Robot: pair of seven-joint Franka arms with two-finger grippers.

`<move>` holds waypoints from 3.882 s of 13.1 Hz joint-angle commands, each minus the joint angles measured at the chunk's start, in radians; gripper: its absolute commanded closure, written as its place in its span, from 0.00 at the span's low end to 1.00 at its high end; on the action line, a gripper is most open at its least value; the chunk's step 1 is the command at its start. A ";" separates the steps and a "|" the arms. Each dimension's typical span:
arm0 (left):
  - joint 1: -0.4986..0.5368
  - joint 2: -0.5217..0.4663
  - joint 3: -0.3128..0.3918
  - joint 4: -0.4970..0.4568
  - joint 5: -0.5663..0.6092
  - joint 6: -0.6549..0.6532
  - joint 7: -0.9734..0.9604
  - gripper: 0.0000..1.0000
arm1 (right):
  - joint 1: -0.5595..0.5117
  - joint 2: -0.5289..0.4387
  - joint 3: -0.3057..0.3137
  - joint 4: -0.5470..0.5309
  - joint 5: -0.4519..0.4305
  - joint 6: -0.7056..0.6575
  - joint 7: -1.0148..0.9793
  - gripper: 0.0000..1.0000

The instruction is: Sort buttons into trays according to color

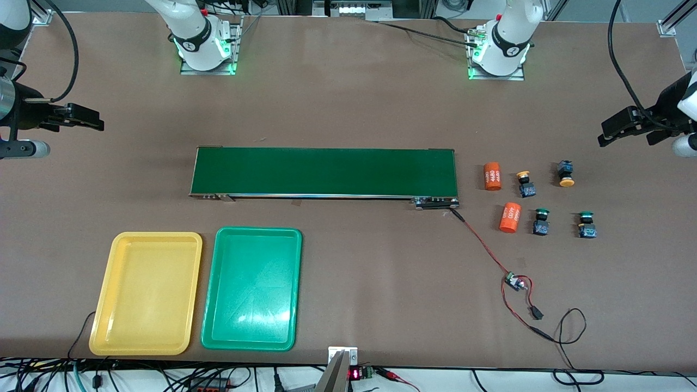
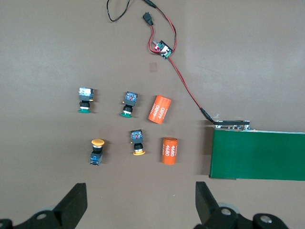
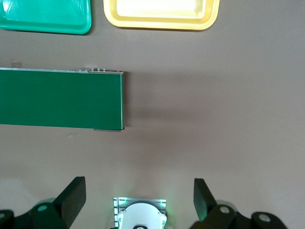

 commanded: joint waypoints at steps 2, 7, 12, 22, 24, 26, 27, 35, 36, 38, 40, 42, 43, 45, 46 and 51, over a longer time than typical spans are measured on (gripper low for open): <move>0.007 -0.008 -0.002 0.005 0.000 -0.037 0.008 0.00 | -0.004 0.011 0.002 0.023 -0.003 -0.010 -0.014 0.00; 0.003 0.103 -0.010 0.009 0.002 -0.034 -0.006 0.00 | -0.004 0.011 0.002 0.023 -0.003 -0.003 -0.014 0.00; -0.010 0.309 -0.011 0.029 0.083 -0.011 -0.006 0.00 | -0.006 0.011 0.000 0.021 -0.003 -0.006 -0.014 0.00; -0.002 0.509 -0.013 -0.032 0.071 0.312 0.011 0.00 | -0.004 0.011 0.000 0.021 -0.001 -0.003 -0.014 0.00; -0.008 0.549 -0.014 -0.047 0.072 0.380 0.017 0.00 | -0.004 0.011 0.002 0.021 -0.001 -0.003 -0.014 0.00; -0.008 0.549 -0.020 -0.134 0.069 0.492 0.102 0.00 | -0.006 0.011 0.000 0.019 0.010 -0.003 -0.014 0.00; -0.007 0.549 -0.029 -0.170 0.068 0.536 0.157 0.00 | -0.006 0.011 0.000 0.019 0.013 0.003 -0.014 0.00; -0.003 0.560 -0.065 -0.325 0.068 0.684 0.242 0.16 | -0.001 0.005 0.002 -0.008 0.040 0.066 -0.007 0.00; -0.003 0.561 -0.066 -0.327 0.066 0.683 0.241 0.49 | 0.002 -0.001 0.002 -0.019 0.043 0.068 -0.007 0.00; 0.001 0.552 -0.066 -0.330 0.066 0.681 0.241 0.81 | 0.013 -0.033 0.005 -0.066 0.050 0.080 0.007 0.00; -0.003 0.529 -0.066 -0.328 0.068 0.667 0.244 1.00 | 0.016 -0.114 0.005 -0.185 0.050 0.141 0.007 0.00; -0.007 0.491 -0.079 -0.328 0.068 0.638 0.253 1.00 | 0.014 -0.195 0.003 -0.310 0.050 0.210 0.007 0.00; -0.007 0.462 -0.111 -0.330 0.068 0.605 0.297 1.00 | 0.016 -0.221 0.005 -0.347 0.050 0.238 0.007 0.00; -0.005 0.393 -0.155 -0.336 0.066 0.549 0.415 1.00 | 0.016 -0.277 0.003 -0.433 0.095 0.304 0.007 0.00; -0.005 0.355 -0.192 -0.355 0.066 0.522 0.454 1.00 | 0.017 -0.307 0.005 -0.483 0.112 0.346 0.007 0.00; -0.007 0.221 -0.378 -0.431 0.065 0.347 0.471 1.00 | 0.040 -0.320 0.005 -0.546 0.112 0.401 0.025 0.00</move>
